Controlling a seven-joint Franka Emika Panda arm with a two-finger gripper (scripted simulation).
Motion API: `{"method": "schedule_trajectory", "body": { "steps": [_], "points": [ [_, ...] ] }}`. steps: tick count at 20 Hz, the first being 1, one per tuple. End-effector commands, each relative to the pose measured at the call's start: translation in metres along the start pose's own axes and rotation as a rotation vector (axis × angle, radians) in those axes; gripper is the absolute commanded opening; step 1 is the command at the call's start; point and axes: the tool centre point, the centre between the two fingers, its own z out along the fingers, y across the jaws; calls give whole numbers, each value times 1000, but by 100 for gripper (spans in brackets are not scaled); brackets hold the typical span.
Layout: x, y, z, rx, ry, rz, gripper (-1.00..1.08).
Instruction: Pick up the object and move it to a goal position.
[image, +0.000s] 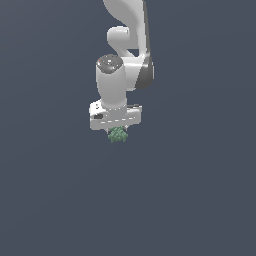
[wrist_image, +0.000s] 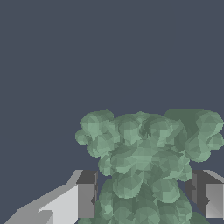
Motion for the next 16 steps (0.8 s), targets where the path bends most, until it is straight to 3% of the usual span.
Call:
{"method": "schedule_trajectory", "body": {
  "steps": [1, 16],
  "points": [
    [-12, 23, -21, 1, 1, 0, -100],
    [-69, 145, -131, 0, 0, 0, -100]
  ]
}}
